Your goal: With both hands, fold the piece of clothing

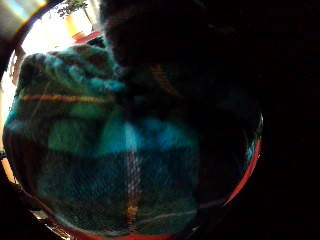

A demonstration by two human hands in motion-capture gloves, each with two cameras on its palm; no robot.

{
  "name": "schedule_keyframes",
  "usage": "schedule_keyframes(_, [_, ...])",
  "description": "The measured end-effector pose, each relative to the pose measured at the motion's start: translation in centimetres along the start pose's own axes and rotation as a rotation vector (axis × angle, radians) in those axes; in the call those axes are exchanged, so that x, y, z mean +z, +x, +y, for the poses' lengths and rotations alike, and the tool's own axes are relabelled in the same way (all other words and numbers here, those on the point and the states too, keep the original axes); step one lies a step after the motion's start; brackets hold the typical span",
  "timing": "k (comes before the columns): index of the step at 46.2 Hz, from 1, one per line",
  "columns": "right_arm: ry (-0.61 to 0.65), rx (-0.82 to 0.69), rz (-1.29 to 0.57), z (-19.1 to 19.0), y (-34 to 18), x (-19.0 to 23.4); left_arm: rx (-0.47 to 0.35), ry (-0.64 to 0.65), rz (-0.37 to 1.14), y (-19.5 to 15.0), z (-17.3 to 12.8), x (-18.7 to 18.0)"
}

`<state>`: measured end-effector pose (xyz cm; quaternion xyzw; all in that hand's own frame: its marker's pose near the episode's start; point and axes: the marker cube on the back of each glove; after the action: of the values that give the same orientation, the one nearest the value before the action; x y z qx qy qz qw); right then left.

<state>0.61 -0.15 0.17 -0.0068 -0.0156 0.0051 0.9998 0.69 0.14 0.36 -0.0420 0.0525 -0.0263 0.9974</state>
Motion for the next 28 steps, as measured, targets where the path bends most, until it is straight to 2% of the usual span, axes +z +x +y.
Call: schedule_keyframes(28, [0.001,0.016,0.02,0.19,0.09,0.37,-0.007,-0.004,-0.031,-0.48,0.21,-0.02])
